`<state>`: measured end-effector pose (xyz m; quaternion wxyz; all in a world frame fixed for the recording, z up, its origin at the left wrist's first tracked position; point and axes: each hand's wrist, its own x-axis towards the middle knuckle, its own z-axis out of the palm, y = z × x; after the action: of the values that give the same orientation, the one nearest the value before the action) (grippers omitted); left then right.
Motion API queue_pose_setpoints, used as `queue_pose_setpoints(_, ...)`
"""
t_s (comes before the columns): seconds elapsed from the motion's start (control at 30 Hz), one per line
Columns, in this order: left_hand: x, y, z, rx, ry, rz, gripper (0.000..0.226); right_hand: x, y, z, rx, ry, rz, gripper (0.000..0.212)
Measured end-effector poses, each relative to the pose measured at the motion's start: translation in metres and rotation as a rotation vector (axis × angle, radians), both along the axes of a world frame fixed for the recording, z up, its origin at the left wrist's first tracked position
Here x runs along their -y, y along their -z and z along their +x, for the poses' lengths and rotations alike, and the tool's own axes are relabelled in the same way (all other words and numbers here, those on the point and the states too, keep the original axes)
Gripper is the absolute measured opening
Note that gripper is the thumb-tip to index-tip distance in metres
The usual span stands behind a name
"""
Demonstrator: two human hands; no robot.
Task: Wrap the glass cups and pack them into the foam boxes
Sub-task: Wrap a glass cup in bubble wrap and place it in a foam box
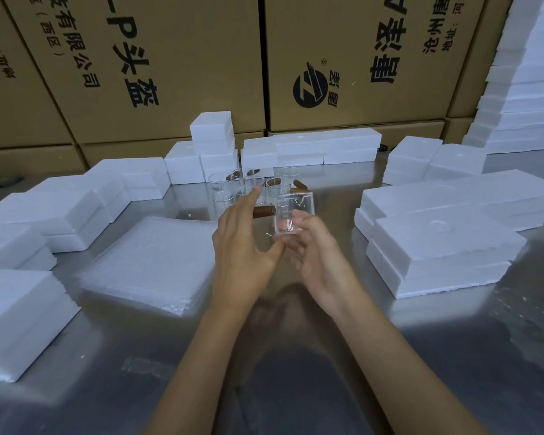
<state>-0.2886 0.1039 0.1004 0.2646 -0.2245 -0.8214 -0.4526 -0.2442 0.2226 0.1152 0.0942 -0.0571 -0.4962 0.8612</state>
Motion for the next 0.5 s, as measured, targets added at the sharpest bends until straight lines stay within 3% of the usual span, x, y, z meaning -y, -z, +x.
queue_pose_setpoints(0.1,0.002,-0.002,0.000,0.001,0.079,0.001,0.069,-0.007,0.002,0.001,0.037,-0.124,-0.146,0.063)
queue_pose_setpoints(0.2,0.002,-0.004,0.000,-0.016,0.130,0.004,0.064,-0.012,0.005,0.001,0.030,-0.174,-0.208,0.063)
queue_pose_setpoints(0.27,0.003,-0.003,0.001,-0.031,0.119,0.019,0.065,-0.009,0.005,-0.001,0.023,-0.098,-0.082,0.066)
queue_pose_setpoints(0.4,0.003,-0.003,0.001,-0.078,0.081,0.041,0.055,0.003,0.010,-0.004,-0.025,0.276,0.416,0.065)
queue_pose_setpoints(0.5,0.003,-0.005,0.004,-0.135,0.065,-0.003,0.060,0.002,0.011,-0.004,-0.087,0.304,0.434,0.058)
